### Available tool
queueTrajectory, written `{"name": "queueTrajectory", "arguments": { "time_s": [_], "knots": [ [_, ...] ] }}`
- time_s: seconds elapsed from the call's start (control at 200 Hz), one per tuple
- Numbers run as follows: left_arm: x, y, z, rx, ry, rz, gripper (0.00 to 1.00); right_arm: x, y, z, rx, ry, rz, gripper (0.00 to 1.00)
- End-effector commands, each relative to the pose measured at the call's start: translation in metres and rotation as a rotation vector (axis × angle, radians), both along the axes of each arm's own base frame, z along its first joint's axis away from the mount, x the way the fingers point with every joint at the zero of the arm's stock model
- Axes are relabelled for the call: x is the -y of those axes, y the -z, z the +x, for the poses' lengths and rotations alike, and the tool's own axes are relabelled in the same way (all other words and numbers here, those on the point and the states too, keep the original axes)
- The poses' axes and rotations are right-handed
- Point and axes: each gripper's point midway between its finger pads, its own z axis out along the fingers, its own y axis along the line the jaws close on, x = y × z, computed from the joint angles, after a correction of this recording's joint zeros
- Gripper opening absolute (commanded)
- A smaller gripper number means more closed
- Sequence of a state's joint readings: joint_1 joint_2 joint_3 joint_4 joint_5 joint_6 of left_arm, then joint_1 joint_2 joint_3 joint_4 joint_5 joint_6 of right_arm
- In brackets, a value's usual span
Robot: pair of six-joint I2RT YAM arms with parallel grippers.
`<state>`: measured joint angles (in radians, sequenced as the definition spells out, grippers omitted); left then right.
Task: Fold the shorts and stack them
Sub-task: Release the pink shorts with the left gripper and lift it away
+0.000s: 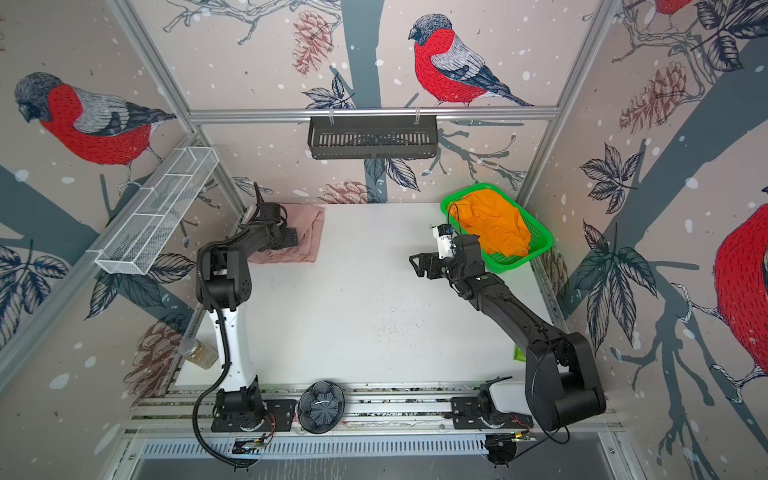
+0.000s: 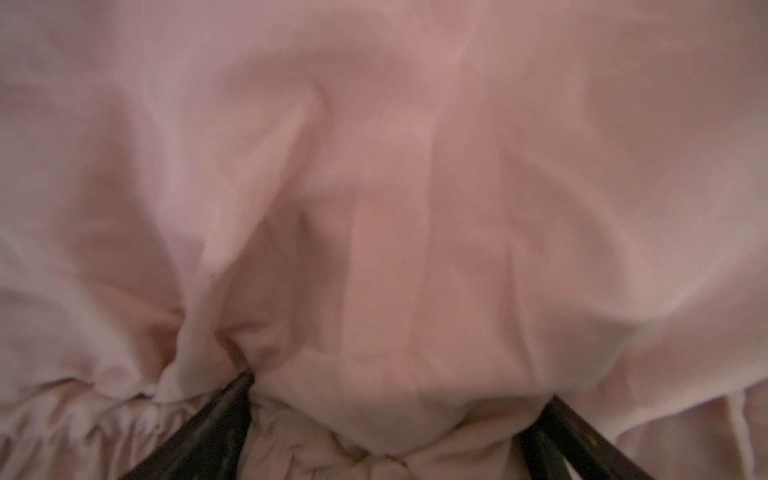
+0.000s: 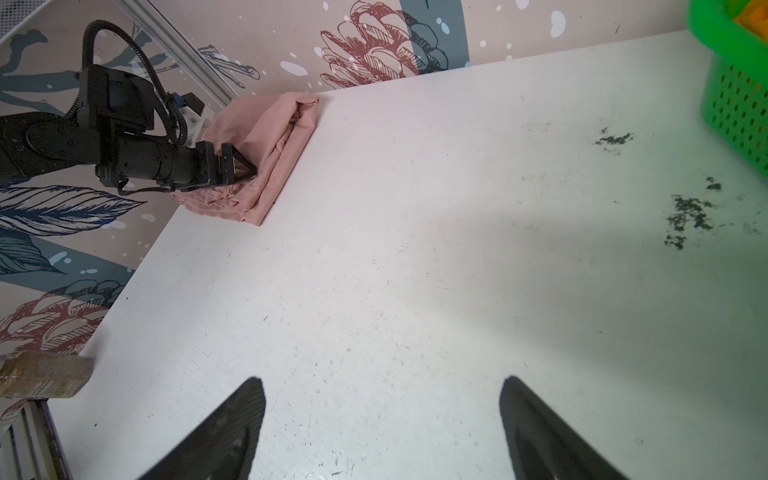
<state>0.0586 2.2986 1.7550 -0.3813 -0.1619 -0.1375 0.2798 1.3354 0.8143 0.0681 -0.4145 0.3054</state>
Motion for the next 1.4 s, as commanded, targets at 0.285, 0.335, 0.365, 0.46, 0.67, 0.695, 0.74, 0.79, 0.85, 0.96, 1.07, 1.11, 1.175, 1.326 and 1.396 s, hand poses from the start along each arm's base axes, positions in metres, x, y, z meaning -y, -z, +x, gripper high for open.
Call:
{"name": "queueTrajectory", "arguments": {
  "time_s": [0.285, 0.335, 0.365, 0.46, 0.67, 0.695, 0.74, 0.79, 0.85, 0.96, 1.07, 1.11, 1.175, 1.326, 1.396],
  "knots": [
    [-0.019, -0.066, -0.024, 0.068, -0.092, 0.068, 0.97, 0.008, -0.037, -0.007, 0.144, -0.004, -0.013, 0.9],
    [-0.018, -0.081, -0.03, 0.105, -0.104, 0.057, 0.97, 0.009, -0.042, -0.008, 0.163, -0.006, -0.018, 0.9],
    [-0.017, -0.089, -0.034, 0.123, -0.113, 0.051, 0.97, 0.009, -0.046, -0.008, 0.173, -0.004, -0.017, 0.9],
    [-0.012, -0.116, -0.052, 0.174, -0.129, 0.033, 0.97, 0.009, -0.056, -0.008, 0.196, -0.008, -0.006, 0.9],
    [0.044, -0.166, -0.091, 0.263, -0.006, -0.064, 0.97, -0.003, -0.057, -0.017, 0.155, -0.075, 0.065, 0.9],
    [0.054, -0.172, -0.096, 0.266, 0.018, -0.073, 0.97, -0.006, -0.055, -0.018, 0.145, -0.088, 0.071, 0.9],
    [0.071, -0.184, -0.107, 0.278, 0.059, -0.076, 0.97, -0.011, -0.05, -0.02, 0.127, -0.107, 0.081, 0.9],
    [0.091, -0.195, -0.122, 0.294, 0.101, -0.112, 0.97, -0.015, -0.048, -0.023, 0.111, -0.122, 0.087, 0.9],
    [0.119, -0.205, -0.141, 0.32, 0.195, -0.222, 0.97, -0.019, -0.047, -0.026, 0.103, -0.132, 0.09, 0.9],
    [0.147, -0.212, -0.18, 0.365, 0.304, -0.349, 0.97, -0.015, -0.049, -0.022, 0.114, -0.095, 0.023, 0.89],
    [0.147, -0.213, -0.21, 0.384, 0.324, -0.371, 0.97, 0.01, -0.051, -0.006, 0.111, 0.059, -0.105, 0.89],
    [0.149, -0.215, -0.218, 0.382, 0.349, -0.372, 0.97, 0.019, -0.053, -0.002, 0.106, 0.107, -0.133, 0.89],
    [0.148, -0.217, -0.227, 0.376, 0.38, -0.346, 0.97, 0.036, -0.057, 0.004, 0.093, 0.199, -0.187, 0.89],
    [0.145, -0.213, -0.234, 0.369, 0.41, -0.301, 0.97, 0.069, -0.074, 0.017, 0.113, 0.364, -0.243, 0.91],
    [0.143, -0.206, -0.236, 0.375, 0.413, -0.294, 0.97, 0.087, -0.081, 0.028, 0.111, 0.43, -0.259, 0.91]
  ]
}}
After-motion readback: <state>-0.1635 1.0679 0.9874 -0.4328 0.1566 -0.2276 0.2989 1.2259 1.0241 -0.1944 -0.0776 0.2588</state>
